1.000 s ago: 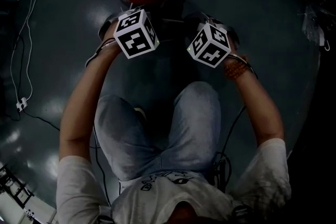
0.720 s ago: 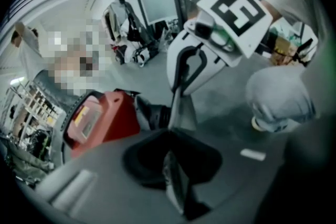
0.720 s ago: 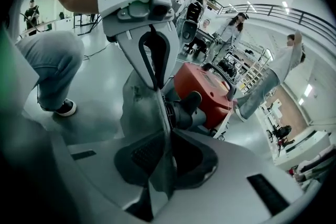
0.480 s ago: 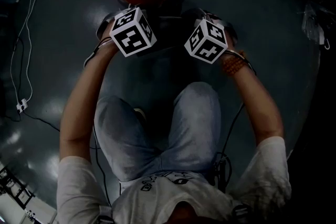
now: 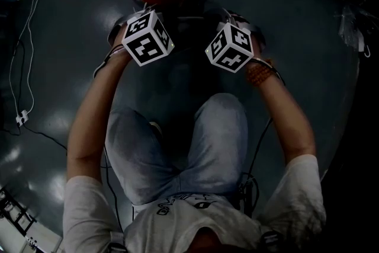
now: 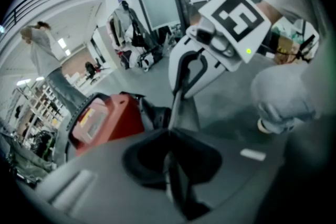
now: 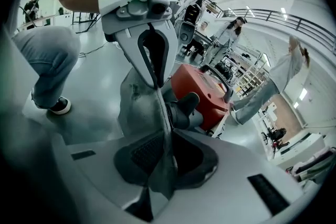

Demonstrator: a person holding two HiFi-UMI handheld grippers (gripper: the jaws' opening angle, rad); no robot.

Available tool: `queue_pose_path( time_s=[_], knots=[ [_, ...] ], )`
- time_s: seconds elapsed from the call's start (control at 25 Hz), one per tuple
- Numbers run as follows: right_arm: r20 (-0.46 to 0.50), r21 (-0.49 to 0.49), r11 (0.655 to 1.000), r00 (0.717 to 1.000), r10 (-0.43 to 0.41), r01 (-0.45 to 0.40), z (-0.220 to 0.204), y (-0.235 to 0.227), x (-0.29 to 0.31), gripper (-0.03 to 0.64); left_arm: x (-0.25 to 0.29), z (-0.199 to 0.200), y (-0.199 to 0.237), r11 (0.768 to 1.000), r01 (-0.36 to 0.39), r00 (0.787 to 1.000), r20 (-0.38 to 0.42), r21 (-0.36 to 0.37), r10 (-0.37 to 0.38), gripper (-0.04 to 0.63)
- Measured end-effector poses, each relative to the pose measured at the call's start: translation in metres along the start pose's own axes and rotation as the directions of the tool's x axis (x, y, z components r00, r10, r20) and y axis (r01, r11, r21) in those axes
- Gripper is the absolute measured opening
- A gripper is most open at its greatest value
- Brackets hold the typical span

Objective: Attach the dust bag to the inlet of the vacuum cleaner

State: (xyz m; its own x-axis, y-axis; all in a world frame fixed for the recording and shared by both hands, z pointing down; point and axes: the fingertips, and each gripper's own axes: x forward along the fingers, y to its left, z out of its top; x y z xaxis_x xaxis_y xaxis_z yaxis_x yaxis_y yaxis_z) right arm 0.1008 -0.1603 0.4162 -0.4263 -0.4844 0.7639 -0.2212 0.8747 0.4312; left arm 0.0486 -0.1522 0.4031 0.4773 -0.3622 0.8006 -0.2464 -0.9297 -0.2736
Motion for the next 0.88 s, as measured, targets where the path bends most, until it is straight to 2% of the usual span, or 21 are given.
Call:
queue_pose_path(
  time_s=[0.12, 0.32, 0.44, 0.6, 0.76, 0.84, 0.88],
  knots=[
    [0.004, 0.0, 1.0, 1.0, -0.01, 0.01, -0.001, 0.002, -0.001, 0.048, 0.001, 0.0, 0.001, 1.0, -0.006, 1.0, 0.0, 0.009, 0.006, 0.028],
    [0.026, 0.074, 0.997, 1.0, -0.015, 0.013, -0.011, 0.007, -0.004, 0.049, 0.001, 0.014, 0.006, 0.999, -0.02, 1.0, 0.005, 0.048, 0.02, 0.028],
    [0.024, 0.067, 0.997, 0.999, -0.031, 0.03, -0.011, 0.004, 0.0, 0.05, 0.001, 0.013, 0.007, 0.997, -0.048, 0.999, 0.005, 0.057, 0.048, 0.028],
    [0.032, 0.039, 0.997, 0.997, -0.064, 0.063, -0.004, 0.0, 0.001, 0.052, 0.002, 0.004, 0.004, 0.998, -0.063, 0.998, 0.015, 0.016, 0.063, 0.028],
    [0.052, 0.058, 0.996, 0.996, -0.077, 0.074, -0.005, 0.002, -0.001, 0.051, -0.001, 0.006, 0.004, 0.995, -0.092, 0.994, 0.05, -0.029, 0.093, 0.031],
    [0.066, 0.078, 0.994, 0.995, -0.076, 0.071, -0.004, 0.004, -0.004, 0.052, -0.004, 0.008, 0.006, 0.991, -0.13, 0.99, 0.06, -0.031, 0.131, 0.059],
    [0.079, 0.094, 0.993, 0.994, -0.077, 0.07, -0.003, 0.004, -0.007, 0.056, -0.007, 0.009, 0.007, 0.988, -0.149, 0.986, 0.073, -0.042, 0.152, 0.094]
  ],
)
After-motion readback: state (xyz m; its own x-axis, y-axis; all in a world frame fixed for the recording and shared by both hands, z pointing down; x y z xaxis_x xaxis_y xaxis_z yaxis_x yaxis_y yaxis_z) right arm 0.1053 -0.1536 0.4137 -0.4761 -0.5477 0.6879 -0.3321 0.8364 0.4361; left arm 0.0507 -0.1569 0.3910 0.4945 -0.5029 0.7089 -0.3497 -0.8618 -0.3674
